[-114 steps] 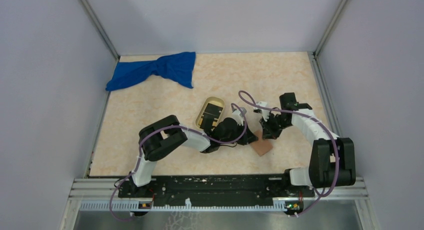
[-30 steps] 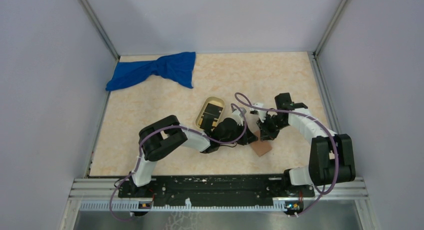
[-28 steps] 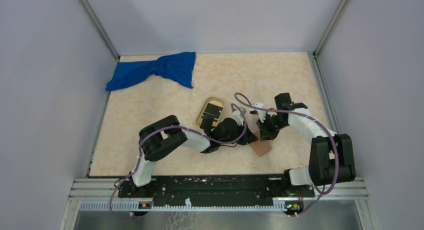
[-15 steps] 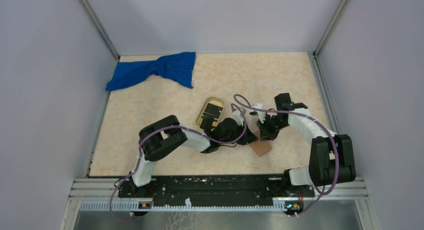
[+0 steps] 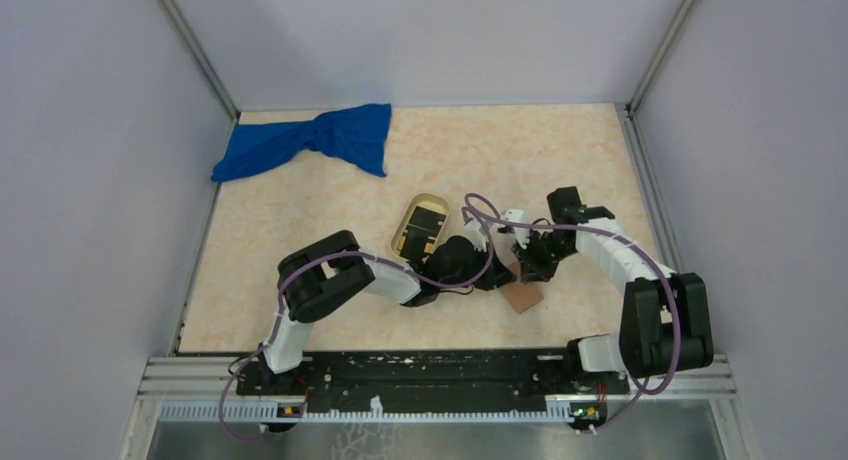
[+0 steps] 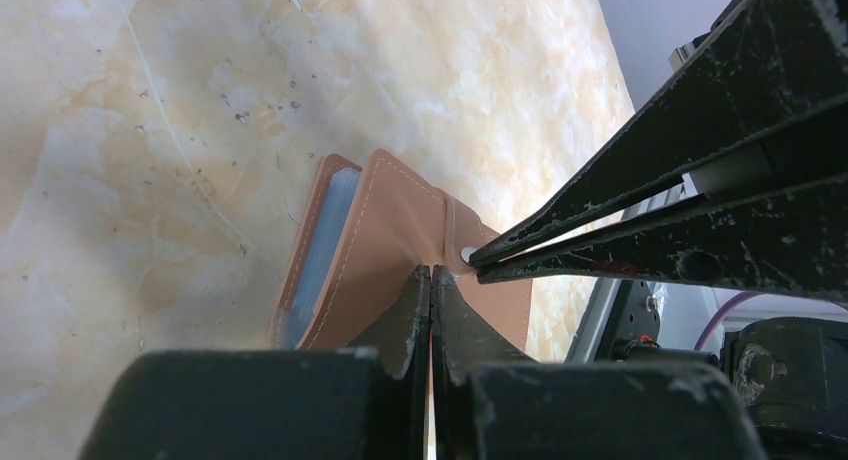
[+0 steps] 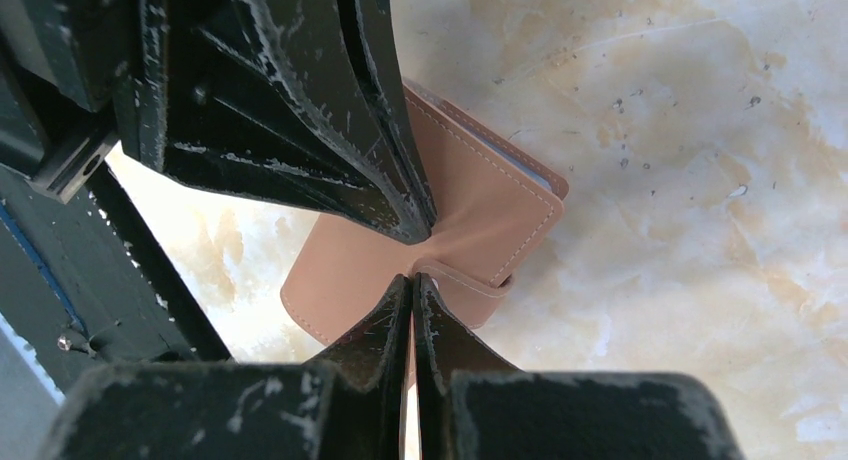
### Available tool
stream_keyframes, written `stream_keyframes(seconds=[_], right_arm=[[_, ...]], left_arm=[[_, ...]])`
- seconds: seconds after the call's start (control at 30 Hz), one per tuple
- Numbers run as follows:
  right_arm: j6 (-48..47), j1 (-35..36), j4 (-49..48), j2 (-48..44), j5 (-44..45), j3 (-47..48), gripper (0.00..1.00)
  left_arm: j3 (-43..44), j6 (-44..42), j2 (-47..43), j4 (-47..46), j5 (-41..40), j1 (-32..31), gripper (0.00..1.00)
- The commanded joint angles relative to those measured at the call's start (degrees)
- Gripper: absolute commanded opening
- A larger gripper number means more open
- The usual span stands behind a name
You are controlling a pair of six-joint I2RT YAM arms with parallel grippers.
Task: Put the credit cards into the card holder
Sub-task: Close the card holder at the center of the board.
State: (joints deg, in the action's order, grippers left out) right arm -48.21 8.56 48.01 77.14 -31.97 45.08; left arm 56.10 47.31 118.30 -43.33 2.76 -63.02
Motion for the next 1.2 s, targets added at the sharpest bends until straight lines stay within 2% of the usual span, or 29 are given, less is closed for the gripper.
stream_keyframes(seconds=[0.0, 0.17, 0.47, 0.53, 0.77, 0.93, 1.17], right_arm=[[2.79, 2.19, -1.43, -2.25, -1.01, -0.48, 0.0], [3.8, 2.52, -3.38, -2.95, -0.37, -1.65, 0.0], [0.4, 2.52, -0.09, -2.84, -2.76, -0.52, 0.0], [0.83, 2.52, -0.45, -4.14, -2.93, -0.31, 0.11], [3.39, 2.52, -3.34, -11.58, -1.55, 0.25, 0.38], [4.6, 2.52, -3.95, -13.47, 3.12, -0.39, 0.43], [5.69, 1.78, -3.51, -13.24, 8.76, -1.16, 0.44]], left_arm=[[0.29, -1.11, 1.32, 0.15, -0.73, -0.34, 0.0], [0.2, -0.88, 1.58, -0.21, -0.47, -0.35, 0.0], [-0.17, -0.83, 1.34, -0.67, -0.49, -0.35, 0.0], [-0.4, -0.81, 1.3, -0.85, -0.55, -0.35, 0.0], [-1.41, -1.1, 0.7, -1.14, -0.97, -0.35, 0.0], [-1.73, -1.01, 0.7, -1.48, -1.09, -0.35, 0.0], [-2.13, -1.11, 0.48, -1.64, -1.14, -0.34, 0.0]])
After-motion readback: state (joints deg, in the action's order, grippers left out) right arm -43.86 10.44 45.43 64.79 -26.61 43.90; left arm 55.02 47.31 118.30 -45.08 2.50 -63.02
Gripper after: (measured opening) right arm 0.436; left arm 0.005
